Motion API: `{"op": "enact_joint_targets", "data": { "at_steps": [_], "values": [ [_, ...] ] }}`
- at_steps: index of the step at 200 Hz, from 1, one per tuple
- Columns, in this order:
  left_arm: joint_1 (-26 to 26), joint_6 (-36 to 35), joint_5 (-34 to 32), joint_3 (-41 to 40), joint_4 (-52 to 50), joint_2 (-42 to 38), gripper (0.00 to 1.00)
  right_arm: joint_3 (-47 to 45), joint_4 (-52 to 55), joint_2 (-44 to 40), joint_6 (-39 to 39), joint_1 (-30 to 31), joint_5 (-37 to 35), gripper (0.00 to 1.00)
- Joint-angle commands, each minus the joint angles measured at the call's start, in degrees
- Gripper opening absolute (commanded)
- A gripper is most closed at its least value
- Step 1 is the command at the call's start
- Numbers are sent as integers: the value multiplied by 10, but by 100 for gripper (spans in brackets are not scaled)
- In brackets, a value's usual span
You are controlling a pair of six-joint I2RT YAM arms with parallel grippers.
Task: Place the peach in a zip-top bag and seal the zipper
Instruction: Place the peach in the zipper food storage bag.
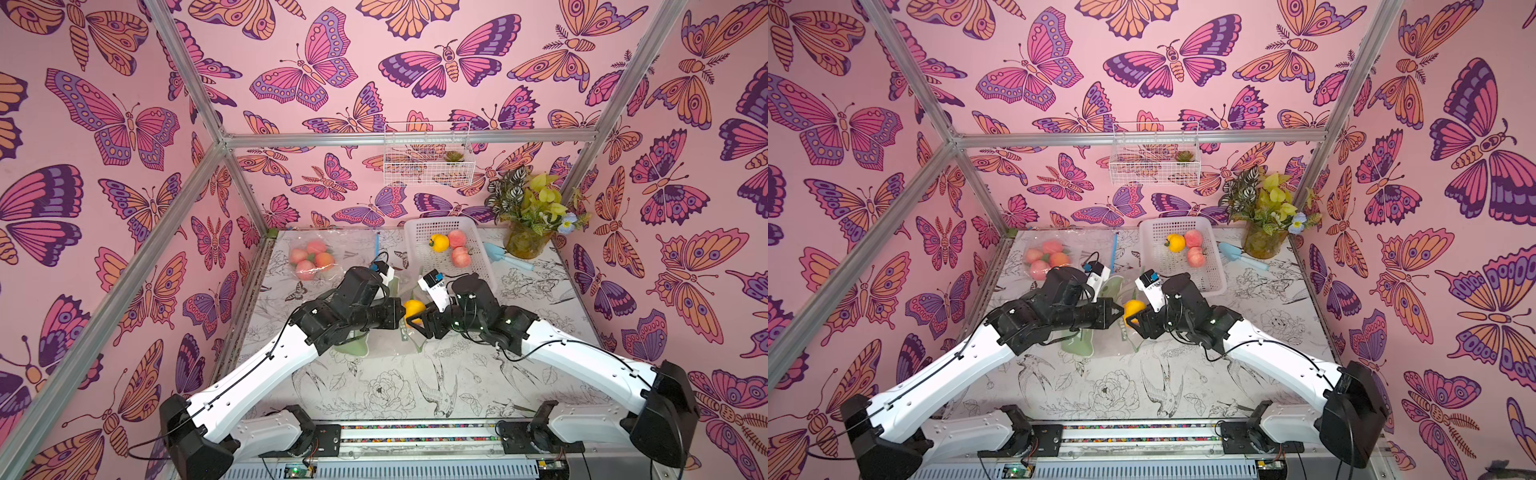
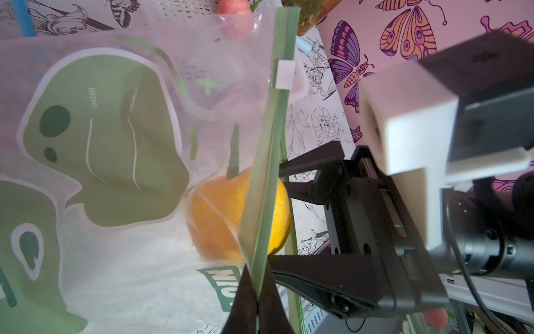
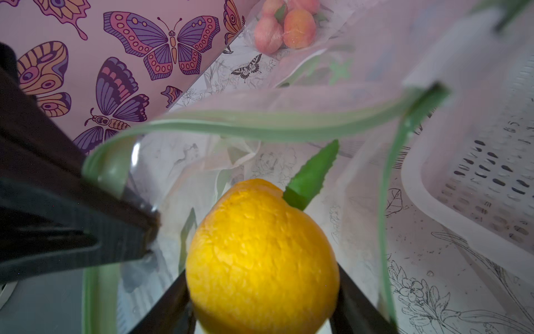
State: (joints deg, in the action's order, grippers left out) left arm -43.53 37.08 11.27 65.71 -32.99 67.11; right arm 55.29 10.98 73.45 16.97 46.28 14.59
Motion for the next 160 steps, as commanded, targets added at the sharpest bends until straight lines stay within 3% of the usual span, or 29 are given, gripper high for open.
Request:
{"op": "enact_joint_targets", "data": {
  "at_steps": [1,41,95,160],
  "values": [
    [-1,-10,14,-8,15,1,0,21,10,6,5,6,11,68],
    [-1,-9,-2,-15,15,-8,0,18,3,-6,0,6,13,80],
    [-1,-12,-14,-16,12,-16,0,5,-15,-30,-2,6,2,84],
    [0,-14,-63,-17,-15,-41,0,-40,-48,-101,1,5,-121,84]
  ]
}}
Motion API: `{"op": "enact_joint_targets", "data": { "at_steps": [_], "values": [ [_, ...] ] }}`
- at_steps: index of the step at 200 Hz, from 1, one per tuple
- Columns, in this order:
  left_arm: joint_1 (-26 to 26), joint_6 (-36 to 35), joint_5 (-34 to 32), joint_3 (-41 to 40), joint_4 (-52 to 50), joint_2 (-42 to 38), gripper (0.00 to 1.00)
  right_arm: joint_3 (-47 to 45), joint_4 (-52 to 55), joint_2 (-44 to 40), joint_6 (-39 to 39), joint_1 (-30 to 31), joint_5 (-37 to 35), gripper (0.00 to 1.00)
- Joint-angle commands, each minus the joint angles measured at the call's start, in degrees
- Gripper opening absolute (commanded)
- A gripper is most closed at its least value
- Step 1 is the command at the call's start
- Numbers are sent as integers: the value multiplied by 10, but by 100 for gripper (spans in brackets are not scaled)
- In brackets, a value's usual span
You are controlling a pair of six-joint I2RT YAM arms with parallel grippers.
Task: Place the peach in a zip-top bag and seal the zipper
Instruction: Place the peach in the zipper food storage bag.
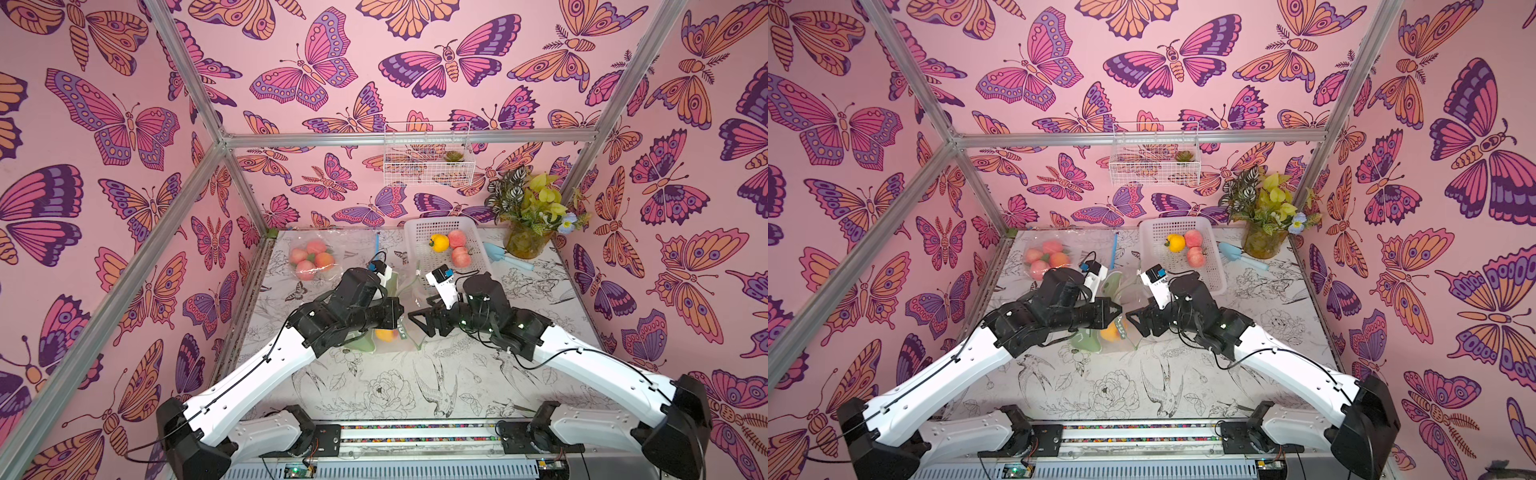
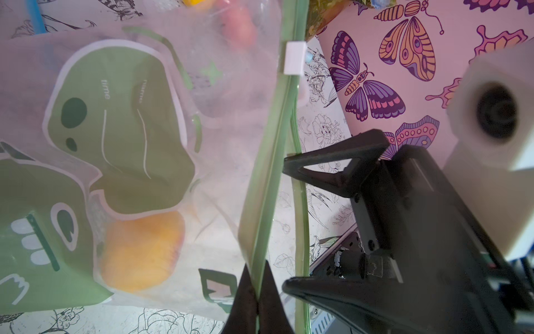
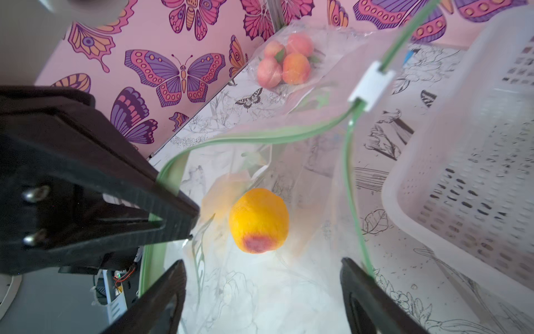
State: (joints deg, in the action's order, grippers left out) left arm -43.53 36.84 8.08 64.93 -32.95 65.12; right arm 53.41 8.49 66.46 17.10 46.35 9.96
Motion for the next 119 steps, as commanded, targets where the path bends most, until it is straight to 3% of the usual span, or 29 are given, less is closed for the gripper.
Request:
{"op": "enact_joint_targets", "data": {
  "at_steps": [1,38,51,84,119],
  "values": [
    [0,-12,-32,-9,-17,-21,0,-22,-23,-32,-1,5,-79,84],
    [1,-18,-59,-7,-42,-49,0,-38,-6,-55,11,2,-242,84],
    [2,-19,-69,-7,-52,-58,0,-32,12,-46,11,-16,-264,83],
    [5,-20,-85,-8,-80,-77,0,-10,32,-4,1,-83,-236,82],
    [7,-21,-94,-5,-108,-87,0,46,59,80,-16,-166,-149,82]
  ]
}}
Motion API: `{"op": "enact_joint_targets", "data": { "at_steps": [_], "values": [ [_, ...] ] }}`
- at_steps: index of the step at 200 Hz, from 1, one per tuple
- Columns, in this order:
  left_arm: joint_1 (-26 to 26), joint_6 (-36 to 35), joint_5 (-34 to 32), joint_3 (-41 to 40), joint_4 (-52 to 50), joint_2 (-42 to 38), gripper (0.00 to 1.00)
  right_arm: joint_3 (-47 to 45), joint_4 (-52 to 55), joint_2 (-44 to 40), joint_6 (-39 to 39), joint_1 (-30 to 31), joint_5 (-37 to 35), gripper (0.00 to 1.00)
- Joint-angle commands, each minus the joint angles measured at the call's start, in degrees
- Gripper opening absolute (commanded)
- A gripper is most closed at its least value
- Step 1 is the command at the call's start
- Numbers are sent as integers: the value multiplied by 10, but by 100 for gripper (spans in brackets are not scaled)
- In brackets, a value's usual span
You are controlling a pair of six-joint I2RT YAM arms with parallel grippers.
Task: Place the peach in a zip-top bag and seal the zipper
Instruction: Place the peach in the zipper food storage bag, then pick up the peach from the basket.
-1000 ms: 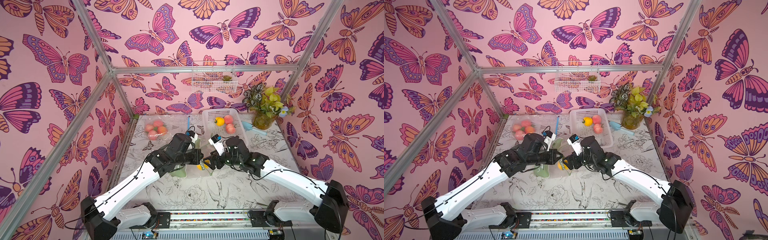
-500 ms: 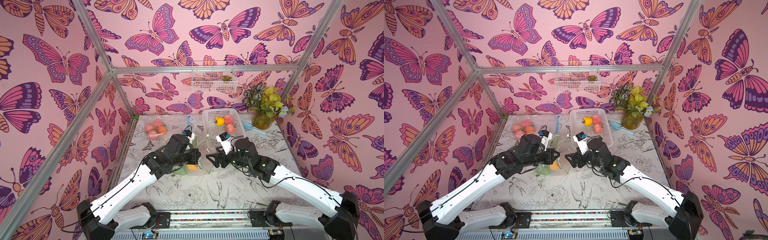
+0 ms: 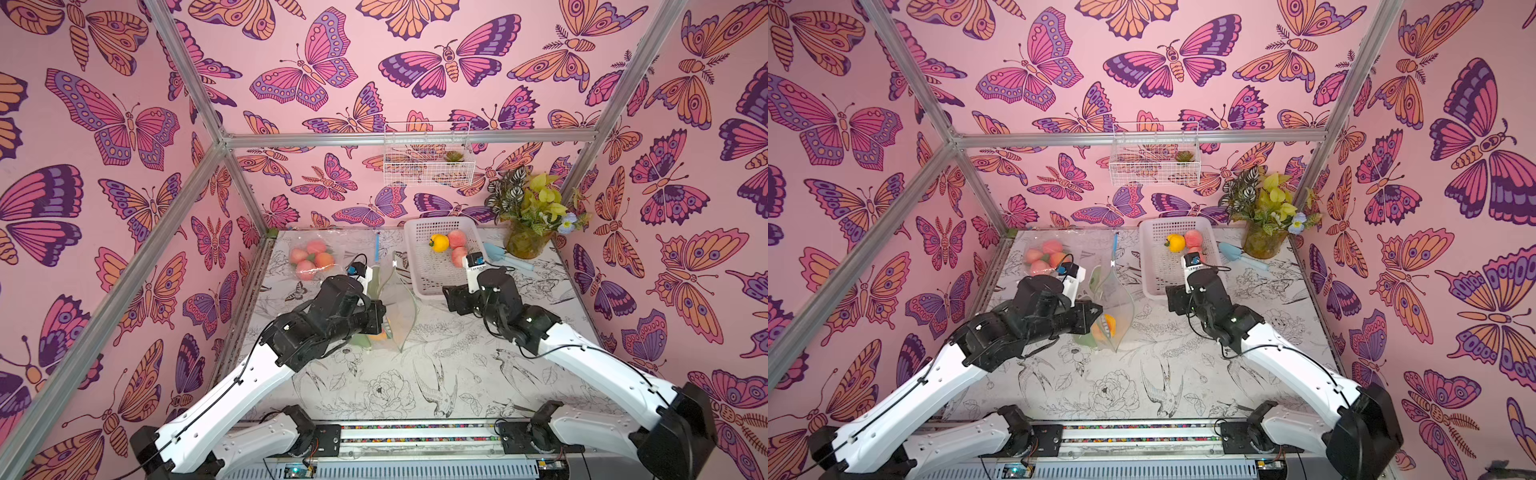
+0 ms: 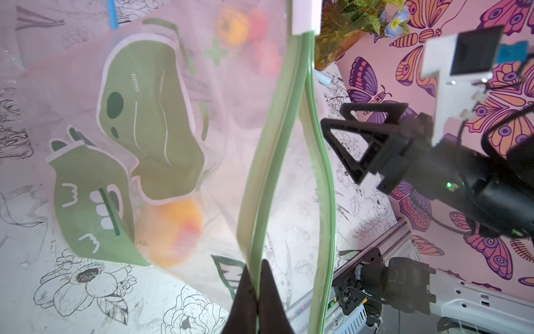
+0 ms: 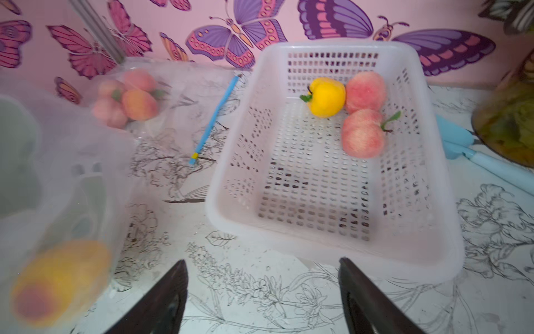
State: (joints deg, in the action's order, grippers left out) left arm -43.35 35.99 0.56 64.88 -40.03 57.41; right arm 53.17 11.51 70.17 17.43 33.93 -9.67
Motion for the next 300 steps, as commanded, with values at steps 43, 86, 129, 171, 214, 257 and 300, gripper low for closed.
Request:
{"op": "enact_joint_targets", "data": {
  "at_steps": [43,86,129,171,214,257,300],
  "values": [
    [7,-20,-22,-7,-46,-22,0,145,63,164,-40,-97,67,80],
    [8,-22,-21,-5,-48,-23,0,266,118,296,-52,-115,35,76],
    [8,-21,-30,-7,-49,-22,0,378,176,397,-51,-121,-28,75],
    [9,-21,-29,-7,-50,-20,0,458,213,470,-59,-124,-69,76],
    [9,-21,-28,-7,-51,-19,0,550,262,544,-80,-127,-106,78],
    [10,-23,-29,-7,-53,-18,0,646,316,617,-90,-129,-124,79],
    [10,-24,-30,-11,-52,-18,0,713,346,670,-104,-130,-153,79]
  ]
}}
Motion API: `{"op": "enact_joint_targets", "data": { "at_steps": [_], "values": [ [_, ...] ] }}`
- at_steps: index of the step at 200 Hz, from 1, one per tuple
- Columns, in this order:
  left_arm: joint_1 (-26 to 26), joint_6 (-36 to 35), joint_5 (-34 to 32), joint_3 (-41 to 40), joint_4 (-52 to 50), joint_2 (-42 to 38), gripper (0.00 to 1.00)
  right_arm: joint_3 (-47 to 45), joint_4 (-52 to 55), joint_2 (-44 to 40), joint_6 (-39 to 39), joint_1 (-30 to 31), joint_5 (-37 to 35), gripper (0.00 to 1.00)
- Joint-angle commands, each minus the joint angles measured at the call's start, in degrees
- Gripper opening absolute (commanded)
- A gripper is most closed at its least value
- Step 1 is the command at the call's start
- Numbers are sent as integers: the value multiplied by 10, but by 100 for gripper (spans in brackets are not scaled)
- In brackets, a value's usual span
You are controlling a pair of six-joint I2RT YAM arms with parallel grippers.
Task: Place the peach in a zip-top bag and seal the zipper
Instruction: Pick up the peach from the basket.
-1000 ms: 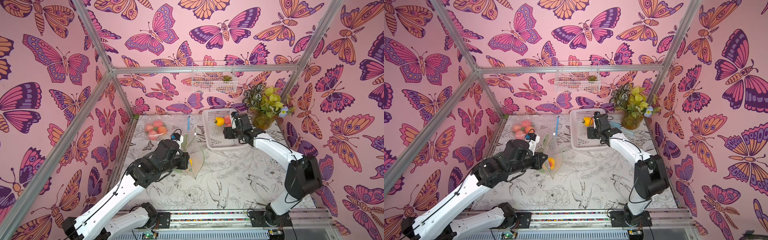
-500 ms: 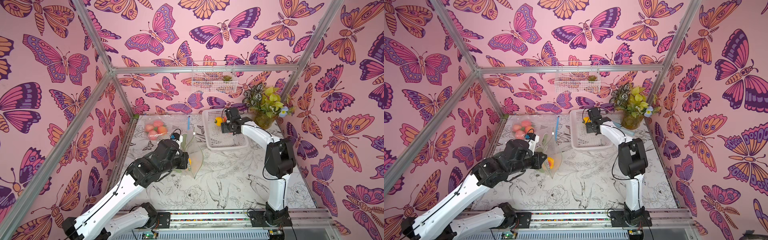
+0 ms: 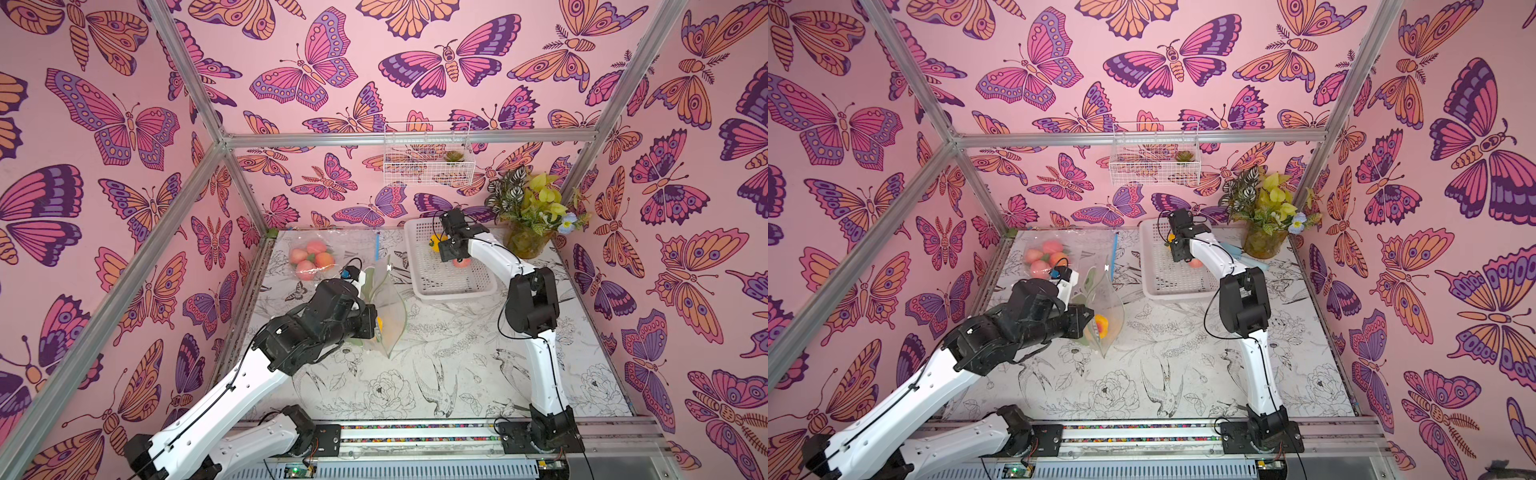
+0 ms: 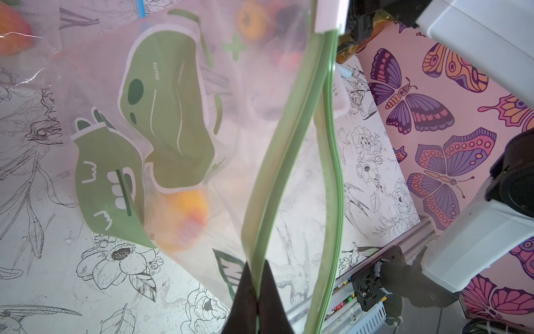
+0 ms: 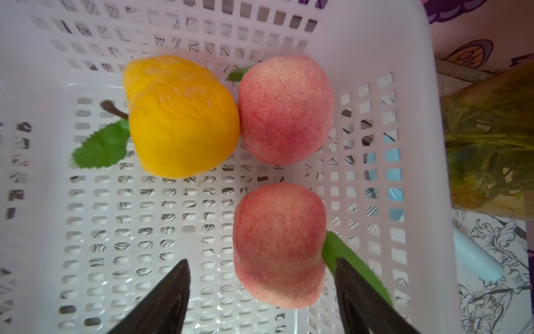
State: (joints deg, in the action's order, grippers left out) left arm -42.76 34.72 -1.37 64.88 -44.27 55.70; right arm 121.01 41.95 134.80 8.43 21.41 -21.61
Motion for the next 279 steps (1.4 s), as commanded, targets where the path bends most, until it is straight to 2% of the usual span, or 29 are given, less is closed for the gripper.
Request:
{"op": "enact_joint_targets", "data": {
  "at_steps": [1,97,120,143,174,224,279],
  "values": [
    [4,-11,-11,-11,-10,-1,0,35,42,25,-14,-4,-34,79],
    [10,-13,-12,-17,-10,3,0,70,59,72,-15,-6,-43,81],
    [11,-12,-11,-18,-10,4,0,73,63,78,-7,-10,-34,79],
    [12,-11,-10,-20,-9,4,0,71,66,75,4,-14,-14,71],
    [13,-12,-8,-18,-10,5,0,39,43,39,27,-21,39,58],
    [13,-10,-5,-18,-10,5,0,-93,-54,-86,94,-49,184,57],
    [13,-10,-2,-17,-6,7,0,-284,-207,-254,130,-70,331,58]
  ]
}}
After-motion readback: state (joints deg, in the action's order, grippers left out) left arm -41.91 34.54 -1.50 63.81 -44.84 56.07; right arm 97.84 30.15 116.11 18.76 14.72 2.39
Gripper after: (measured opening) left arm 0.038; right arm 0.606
